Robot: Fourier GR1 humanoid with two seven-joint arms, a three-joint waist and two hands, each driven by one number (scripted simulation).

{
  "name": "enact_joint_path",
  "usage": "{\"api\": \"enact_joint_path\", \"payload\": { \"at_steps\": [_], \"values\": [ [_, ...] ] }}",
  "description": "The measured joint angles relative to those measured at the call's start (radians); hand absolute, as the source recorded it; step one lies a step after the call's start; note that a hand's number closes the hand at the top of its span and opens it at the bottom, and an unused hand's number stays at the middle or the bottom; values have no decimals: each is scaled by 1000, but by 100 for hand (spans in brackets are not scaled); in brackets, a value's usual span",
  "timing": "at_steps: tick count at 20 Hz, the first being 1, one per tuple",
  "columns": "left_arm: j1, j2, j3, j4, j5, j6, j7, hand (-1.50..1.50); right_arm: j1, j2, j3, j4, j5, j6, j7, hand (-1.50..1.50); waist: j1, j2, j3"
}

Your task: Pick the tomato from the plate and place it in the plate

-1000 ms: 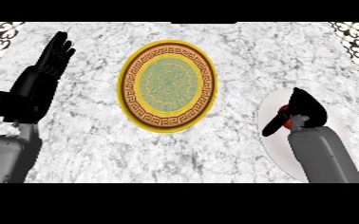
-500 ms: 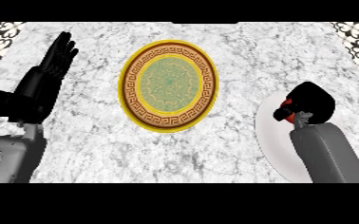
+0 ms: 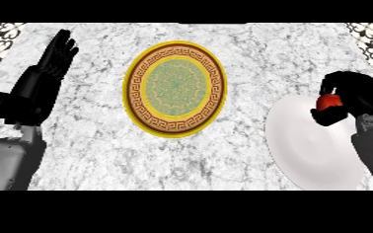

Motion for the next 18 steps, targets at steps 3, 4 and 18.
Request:
{"api": "enact_joint_path", "payload": {
  "at_steps": [3,4,18],
  "values": [
    [4,-11,-3,-1,-5,2,0,0,-6,-46,-36,22,-56,-27,-186,150,1,-1,-1],
    [9,-7,1,-2,-3,-4,0,0,-3,-52,-49,23,-80,-34,-239,150,1,-2,-1],
    [36,-22,9,-32,-26,-9,14,0,-85,84,-112,-293,-408,104,-375,150,-3,-9,-3]
  ]
}}
